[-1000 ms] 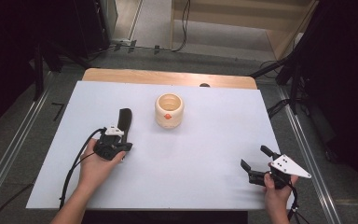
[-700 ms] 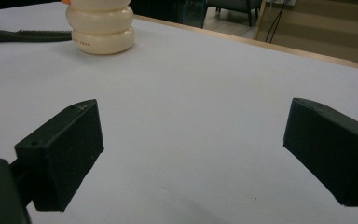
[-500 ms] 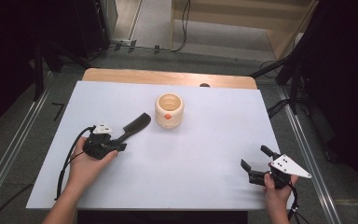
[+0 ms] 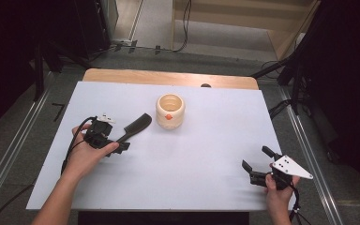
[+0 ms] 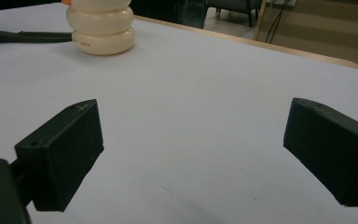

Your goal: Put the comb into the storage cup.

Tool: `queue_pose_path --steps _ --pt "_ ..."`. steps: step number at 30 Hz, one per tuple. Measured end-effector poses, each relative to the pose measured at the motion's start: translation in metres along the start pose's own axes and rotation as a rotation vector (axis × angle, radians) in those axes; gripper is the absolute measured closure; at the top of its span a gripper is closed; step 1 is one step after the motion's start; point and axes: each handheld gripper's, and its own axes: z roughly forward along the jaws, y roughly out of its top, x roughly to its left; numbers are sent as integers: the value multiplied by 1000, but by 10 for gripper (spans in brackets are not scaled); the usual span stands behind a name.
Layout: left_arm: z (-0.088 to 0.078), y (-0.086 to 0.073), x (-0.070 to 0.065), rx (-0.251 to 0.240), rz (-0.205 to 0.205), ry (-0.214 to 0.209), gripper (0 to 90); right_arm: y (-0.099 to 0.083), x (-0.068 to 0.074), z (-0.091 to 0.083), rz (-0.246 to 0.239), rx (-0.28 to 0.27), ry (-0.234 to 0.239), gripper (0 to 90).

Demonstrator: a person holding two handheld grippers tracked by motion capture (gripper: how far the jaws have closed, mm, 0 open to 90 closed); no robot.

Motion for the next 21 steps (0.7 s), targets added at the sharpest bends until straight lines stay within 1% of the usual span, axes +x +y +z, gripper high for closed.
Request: queue_pose_path --steps 2,3,4,5,6,7,8,9,10,11,13,15,18,19,20,21 --pt "5 0 2 41 -2 8 22 0 0 0 -1 0 0 30" --pt "8 -1 3 53 -5 14 47 0 0 0 -1 0 -1 30" --pt "11 -1 3 71 -1 23 143 0 0 0 -1 2 -1 30" --pt "11 -1 3 71 -1 23 145 0 0 0 -1 0 -2 30" --pt "14 -2 2 85 2 34 170 0 0 0 -1 0 -2 30" --pt "14 -2 2 85 2 34 230 0 0 0 -2 0 -2 30" --pt "14 -2 1 87 9 33 312 0 0 0 -2 1 -2 30" --pt "15 -2 0 89 15 31 347 0 0 0 -2 0 -2 30" --pt "17 -2 -2 95 28 51 375 0 0 0 -3 1 -2 30" --pt "18 -2 -3 99 33 62 421 0 0 0 -4 1 -2 30" --pt "17 -2 -4 100 43 79 470 0 1 0 -1 1 -3 30" --pt "17 -2 -4 104 58 97 565 0 0 0 -3 1 -3 30" --pt "16 -3 -4 106 61 97 690 0 1 0 -4 2 -4 30" --pt "16 -3 -5 104 63 97 711 0 1 0 -5 3 -4 30" --pt "16 -4 -6 107 76 96 718 0 1 0 -3 2 -5 30" --pt "16 -4 -6 105 78 98 720 0 1 0 -4 4 -4 30"
